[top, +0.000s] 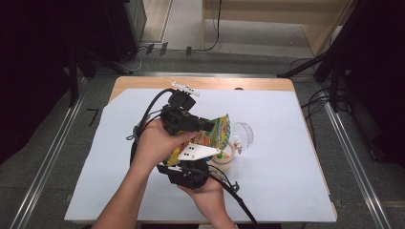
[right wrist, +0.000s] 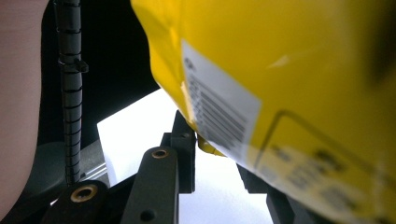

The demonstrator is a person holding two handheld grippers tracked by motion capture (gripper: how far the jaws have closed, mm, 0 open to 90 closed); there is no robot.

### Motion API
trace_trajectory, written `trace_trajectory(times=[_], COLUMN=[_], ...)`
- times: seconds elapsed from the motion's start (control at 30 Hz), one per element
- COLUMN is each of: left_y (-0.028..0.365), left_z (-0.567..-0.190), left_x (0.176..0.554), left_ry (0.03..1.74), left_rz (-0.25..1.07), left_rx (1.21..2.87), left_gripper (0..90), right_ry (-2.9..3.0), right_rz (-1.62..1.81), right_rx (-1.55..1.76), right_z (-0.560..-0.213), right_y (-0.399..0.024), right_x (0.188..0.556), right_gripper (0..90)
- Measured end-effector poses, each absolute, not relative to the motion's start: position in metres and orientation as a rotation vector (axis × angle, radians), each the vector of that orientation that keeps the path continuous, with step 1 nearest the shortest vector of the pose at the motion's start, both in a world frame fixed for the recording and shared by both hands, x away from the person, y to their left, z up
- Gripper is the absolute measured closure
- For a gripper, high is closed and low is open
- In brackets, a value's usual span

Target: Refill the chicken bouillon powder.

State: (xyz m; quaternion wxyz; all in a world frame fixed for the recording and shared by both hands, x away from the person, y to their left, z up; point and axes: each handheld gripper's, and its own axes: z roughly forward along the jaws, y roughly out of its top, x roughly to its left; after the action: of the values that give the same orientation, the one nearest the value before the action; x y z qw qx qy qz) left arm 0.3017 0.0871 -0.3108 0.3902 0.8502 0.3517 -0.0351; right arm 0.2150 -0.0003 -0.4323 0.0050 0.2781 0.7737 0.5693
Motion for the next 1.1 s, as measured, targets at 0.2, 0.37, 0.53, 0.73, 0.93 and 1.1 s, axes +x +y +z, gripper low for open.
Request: trace_trajectory(times=[0.2,0.37,0.53,0.73,0.93,1.1], left_y=[0.0865,0.0860,0.0861,0.0861,0.0865,0.0859], left_z=[-0.3103,-0.3099,-0.3098,-0.3092,-0.3100,-0.3100], left_x=[0.3008,0.3000,0.3000,0.2993,0.3003,0.3001], left_ry=[0.887,0.885,0.885,0.886,0.882,0.876], left_rz=[-0.086,-0.082,-0.082,-0.076,-0.079,-0.077], left_rx=[2.160,2.164,2.163,2.163,2.165,2.168], left_gripper=[81.9,81.9,81.9,81.9,81.9,82.0], right_ry=[2.417,2.417,2.416,2.414,2.400,2.396], right_rz=[1.782,1.782,1.784,1.788,1.788,1.787], right_rx=[0.864,0.865,0.864,0.867,0.862,0.862], right_z=[-0.4323,-0.4323,-0.4324,-0.4322,-0.4320,-0.4325], right_y=[-0.0002,-0.0001,0.0001,0.0006,0.0011,0.0011], right_x=[0.2153,0.2152,0.2152,0.2151,0.2136,0.2138], right_gripper=[72.5,72.7,72.7,72.8,72.9,72.9])
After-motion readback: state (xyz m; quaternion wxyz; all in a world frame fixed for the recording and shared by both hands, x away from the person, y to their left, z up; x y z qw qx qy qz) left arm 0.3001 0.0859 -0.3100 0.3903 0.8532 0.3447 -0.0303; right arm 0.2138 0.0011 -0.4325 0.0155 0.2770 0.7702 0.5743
